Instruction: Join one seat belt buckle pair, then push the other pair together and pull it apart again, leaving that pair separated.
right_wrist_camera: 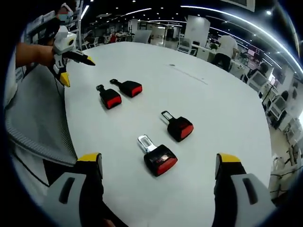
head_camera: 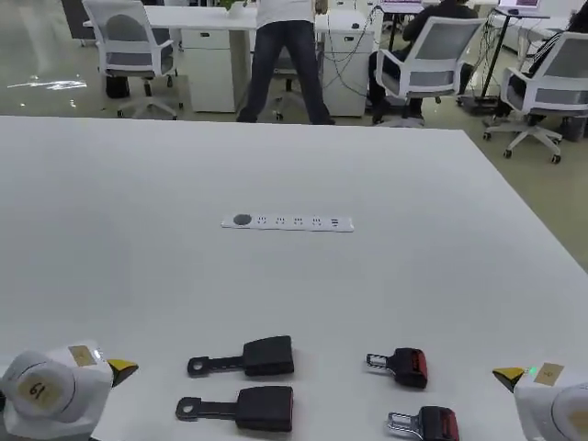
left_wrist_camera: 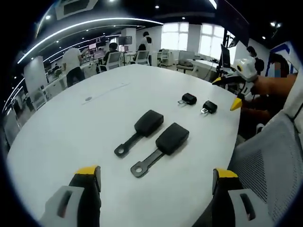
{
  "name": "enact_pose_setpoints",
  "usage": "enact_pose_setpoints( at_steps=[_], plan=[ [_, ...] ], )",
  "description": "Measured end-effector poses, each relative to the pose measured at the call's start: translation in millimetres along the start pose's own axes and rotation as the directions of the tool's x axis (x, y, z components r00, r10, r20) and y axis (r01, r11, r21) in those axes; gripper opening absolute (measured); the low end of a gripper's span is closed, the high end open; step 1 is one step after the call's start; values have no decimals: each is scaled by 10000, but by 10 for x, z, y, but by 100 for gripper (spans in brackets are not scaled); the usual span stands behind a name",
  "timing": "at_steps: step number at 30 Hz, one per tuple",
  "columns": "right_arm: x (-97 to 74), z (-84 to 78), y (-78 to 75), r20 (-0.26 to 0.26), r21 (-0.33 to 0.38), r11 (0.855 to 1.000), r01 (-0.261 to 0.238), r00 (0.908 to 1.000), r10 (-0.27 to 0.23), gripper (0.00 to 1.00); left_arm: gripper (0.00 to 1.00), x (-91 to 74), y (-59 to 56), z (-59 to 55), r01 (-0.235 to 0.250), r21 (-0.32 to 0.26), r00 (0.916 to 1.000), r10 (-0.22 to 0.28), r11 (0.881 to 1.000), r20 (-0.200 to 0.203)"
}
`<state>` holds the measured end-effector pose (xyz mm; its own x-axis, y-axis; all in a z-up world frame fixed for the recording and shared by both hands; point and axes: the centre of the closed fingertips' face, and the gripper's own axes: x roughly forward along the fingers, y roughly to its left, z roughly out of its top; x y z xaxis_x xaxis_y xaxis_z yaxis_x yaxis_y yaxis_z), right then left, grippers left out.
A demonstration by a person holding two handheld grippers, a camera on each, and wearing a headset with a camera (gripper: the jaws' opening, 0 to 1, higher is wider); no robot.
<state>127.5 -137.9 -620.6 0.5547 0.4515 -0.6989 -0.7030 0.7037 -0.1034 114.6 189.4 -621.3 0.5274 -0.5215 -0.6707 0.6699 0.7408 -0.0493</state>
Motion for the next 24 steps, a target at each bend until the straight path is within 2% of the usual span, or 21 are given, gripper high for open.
enact_pose_setpoints(
  at_steps=[3,24],
  plan=[
    [-1,-13,1,-94,-104,9999,-26,10000,25,98,100,9,-27,1,13,33,10000,-13,10000,-42],
    [27,-1,7,-231,-242,9995,-200,9995,194,91,99,24,-28,33,76,267,9999,-72,9996,-154]
  ],
)
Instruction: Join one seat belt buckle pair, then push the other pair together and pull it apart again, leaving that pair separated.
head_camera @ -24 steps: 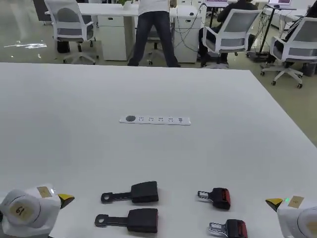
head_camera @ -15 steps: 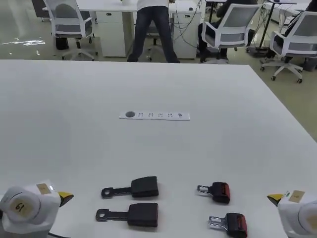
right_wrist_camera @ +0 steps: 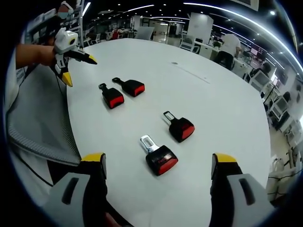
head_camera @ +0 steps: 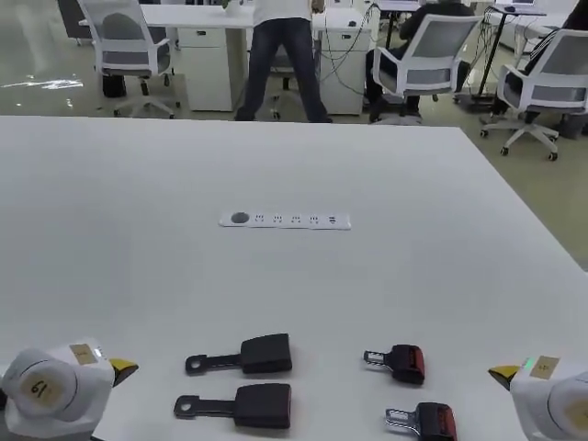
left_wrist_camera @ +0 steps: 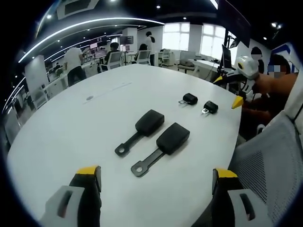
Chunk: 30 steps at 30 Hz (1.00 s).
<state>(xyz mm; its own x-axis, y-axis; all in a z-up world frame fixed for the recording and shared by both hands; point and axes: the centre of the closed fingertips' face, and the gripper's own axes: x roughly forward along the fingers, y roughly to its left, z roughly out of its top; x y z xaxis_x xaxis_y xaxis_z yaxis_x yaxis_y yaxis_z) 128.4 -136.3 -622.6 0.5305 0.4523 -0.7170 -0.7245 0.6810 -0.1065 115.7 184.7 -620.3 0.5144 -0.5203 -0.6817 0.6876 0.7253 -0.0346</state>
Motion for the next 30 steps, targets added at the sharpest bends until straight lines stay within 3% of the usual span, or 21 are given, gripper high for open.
enact_pose_setpoints(
  at_steps=[13,16,19,30],
  plan=[
    [-4,39,-1,25,-218,9998,34,10000,-34,90,95,-30,50,5,-149,35,9999,149,9999,39],
    [-5,38,15,33,-234,9997,66,10000,-65,91,98,-31,52,8,-232,24,9997,232,9997,82],
    [5,95,8,473,-125,9997,214,9987,-208,100,99,-30,51,-14,-242,-43,9997,242,9997,42],
    [-32,73,64,394,-132,9998,165,9991,-159,99,100,-32,42,-7,-325,7,9995,325,9995,28]
  ],
)
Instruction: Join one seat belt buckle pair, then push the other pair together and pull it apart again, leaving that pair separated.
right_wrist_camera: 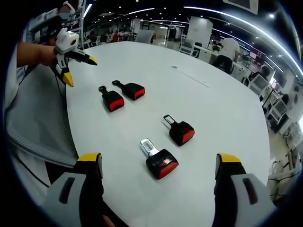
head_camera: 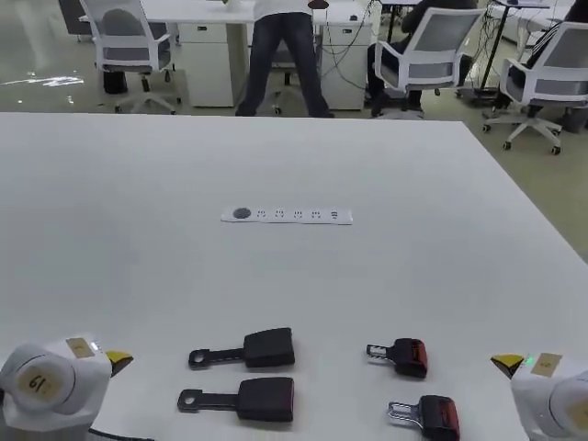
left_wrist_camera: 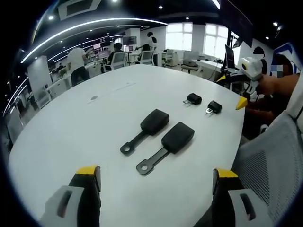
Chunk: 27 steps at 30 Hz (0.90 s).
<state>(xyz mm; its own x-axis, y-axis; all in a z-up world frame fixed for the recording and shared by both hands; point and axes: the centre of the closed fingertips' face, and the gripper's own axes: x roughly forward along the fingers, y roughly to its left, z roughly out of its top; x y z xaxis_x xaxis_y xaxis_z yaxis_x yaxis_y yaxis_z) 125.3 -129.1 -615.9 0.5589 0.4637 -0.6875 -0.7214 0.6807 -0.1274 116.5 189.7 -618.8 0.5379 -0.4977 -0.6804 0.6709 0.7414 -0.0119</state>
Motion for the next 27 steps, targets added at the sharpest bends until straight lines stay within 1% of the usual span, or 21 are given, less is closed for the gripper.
enact_pose_setpoints(
  at_steps=[4,7,15,17,19,27],
  plan=[
    [-7,-8,5,18,-11,10000,6,10000,-6,99,100,4,0,-4,30,14,10000,-30,10000,-8],
    [-18,-5,13,25,-48,10000,-14,10000,14,97,99,5,-21,-12,118,23,9999,-118,9999,-12],
    [-9,-12,0,-25,-139,9999,-52,10000,51,94,97,14,14,-31,99,113,9999,-98,9999,-36],
    [-2,-24,-4,-63,-164,9998,-71,10000,70,93,95,12,15,-46,112,114,9998,-111,9999,-135],
    [-1,-25,-2,-55,-162,9998,-86,9999,85,93,92,3,19,-88,69,65,9991,-66,10000,-414],
    [5,-24,3,-107,-285,9994,-180,9998,177,88,88,3,23,-63,47,129,9993,-42,9999,-364]
  ],
)
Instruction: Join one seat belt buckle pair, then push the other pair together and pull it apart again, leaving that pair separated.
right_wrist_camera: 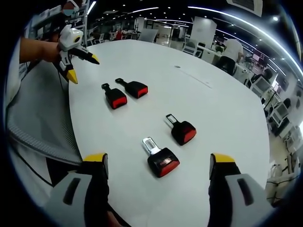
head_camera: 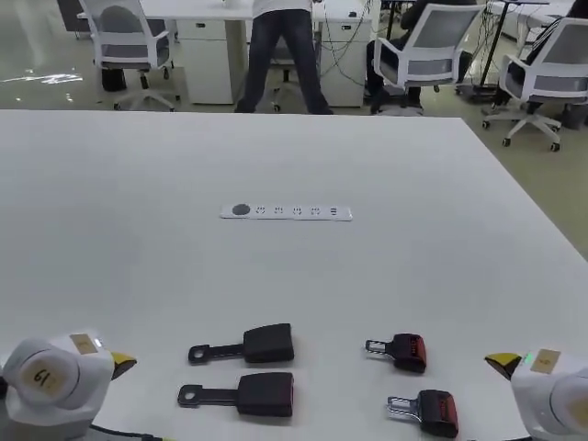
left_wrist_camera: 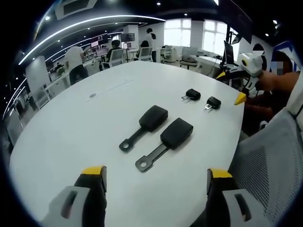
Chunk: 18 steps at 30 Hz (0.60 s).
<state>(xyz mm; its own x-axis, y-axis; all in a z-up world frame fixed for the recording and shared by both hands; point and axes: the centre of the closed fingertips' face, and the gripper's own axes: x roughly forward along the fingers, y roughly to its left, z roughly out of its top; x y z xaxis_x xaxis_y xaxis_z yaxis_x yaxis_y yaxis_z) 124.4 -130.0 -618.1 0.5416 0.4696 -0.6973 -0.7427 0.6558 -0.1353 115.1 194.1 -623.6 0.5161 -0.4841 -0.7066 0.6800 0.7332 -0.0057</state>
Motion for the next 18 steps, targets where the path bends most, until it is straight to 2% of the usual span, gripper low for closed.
enact_pose_setpoints(
  at_steps=[4,6,8,11,14,18],
  plan=[
    [-5,4,26,-46,-160,9998,-77,10000,76,84,85,7,-27,28,104,177,9999,-105,9998,15],
    [-10,-9,38,-158,-454,9989,-130,9998,123,81,81,18,-69,30,348,646,9994,-345,9973,-58],
    [-3,-24,35,-210,-595,9981,-181,9996,169,79,81,37,-116,37,591,881,9982,-585,9944,-94],
    [0,-33,32,-275,-758,9967,-287,9993,267,77,77,55,-152,90,767,1518,9969,-787,9854,74],
    [12,-40,25,-318,-878,9955,-354,9990,327,74,75,102,-169,112,970,1768,9950,-998,9795,72],
    [37,-53,34,-437,-1042,9929,-577,9976,534,68,73,187,-192,117,1170,2204,9931,-1165,9684,-154]
  ],
)
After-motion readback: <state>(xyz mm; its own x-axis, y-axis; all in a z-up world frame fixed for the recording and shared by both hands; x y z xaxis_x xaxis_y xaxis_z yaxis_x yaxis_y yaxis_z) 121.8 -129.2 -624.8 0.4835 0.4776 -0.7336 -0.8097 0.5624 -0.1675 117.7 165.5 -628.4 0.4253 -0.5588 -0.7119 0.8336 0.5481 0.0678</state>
